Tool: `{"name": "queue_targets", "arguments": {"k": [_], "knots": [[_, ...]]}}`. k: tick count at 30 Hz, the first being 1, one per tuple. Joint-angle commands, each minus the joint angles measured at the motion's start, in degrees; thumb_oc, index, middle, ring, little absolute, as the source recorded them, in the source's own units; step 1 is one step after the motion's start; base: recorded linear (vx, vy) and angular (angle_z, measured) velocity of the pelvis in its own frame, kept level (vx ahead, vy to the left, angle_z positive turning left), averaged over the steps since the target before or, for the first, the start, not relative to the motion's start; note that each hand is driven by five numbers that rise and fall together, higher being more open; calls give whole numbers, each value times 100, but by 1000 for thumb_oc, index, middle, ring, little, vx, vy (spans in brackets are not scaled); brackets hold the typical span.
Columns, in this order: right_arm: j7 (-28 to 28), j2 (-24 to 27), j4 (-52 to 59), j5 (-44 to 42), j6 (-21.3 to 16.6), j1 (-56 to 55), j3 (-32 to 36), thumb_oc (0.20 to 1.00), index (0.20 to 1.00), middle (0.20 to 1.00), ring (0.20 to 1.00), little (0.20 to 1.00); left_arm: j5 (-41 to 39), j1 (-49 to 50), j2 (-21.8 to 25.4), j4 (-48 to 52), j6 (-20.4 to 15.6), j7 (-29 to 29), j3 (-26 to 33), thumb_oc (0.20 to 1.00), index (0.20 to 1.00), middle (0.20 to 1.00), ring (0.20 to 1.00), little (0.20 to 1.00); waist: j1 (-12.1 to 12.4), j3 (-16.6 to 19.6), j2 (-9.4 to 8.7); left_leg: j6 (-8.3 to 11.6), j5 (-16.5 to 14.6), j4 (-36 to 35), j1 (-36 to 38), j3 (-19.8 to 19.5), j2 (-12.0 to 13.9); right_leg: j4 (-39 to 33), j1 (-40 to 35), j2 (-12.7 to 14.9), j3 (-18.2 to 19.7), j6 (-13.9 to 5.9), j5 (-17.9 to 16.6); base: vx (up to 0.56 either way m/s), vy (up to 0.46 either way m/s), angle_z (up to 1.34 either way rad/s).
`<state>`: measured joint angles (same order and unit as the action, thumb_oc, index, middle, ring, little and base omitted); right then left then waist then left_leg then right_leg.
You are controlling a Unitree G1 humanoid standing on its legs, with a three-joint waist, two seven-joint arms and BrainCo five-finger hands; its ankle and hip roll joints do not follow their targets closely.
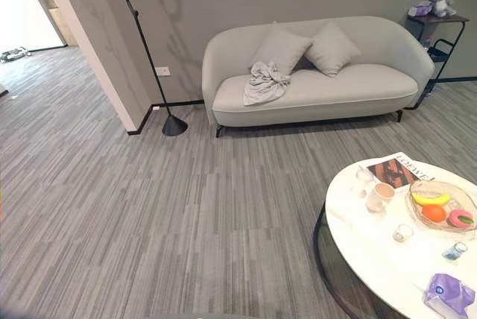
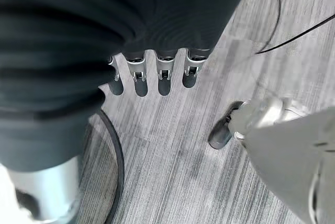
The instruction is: Hang the clothes on the sofa on the clothes rack.
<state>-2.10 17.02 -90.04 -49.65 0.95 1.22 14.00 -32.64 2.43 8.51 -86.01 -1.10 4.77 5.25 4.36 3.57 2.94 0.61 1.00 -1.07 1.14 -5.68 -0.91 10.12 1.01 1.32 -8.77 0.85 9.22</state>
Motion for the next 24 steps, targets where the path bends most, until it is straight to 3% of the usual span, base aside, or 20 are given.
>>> {"name": "queue_targets", "arguments": {"k": [1,24], "knots": [[62,-218,-414,276,9,144,-44,1000,1000,1000,1000,1000,-40,-219,2,-338,-55,26,144,1000,1000,1000,1000,1000,52,77,-331,45,2,-393,109,-157,54,-1506,-663,293,36,-328,-790,0,0,0],[391,-366,-108,1357,-76,65,-922,1000,1000,1000,1000,1000,620,-268,-52,-305,-147,168,-374,1000,1000,1000,1000,1000,-13,90,-426,67,2,-393,95,-110,130,-1512,-578,207,208,-326,-814,0,-7,-1]]}}
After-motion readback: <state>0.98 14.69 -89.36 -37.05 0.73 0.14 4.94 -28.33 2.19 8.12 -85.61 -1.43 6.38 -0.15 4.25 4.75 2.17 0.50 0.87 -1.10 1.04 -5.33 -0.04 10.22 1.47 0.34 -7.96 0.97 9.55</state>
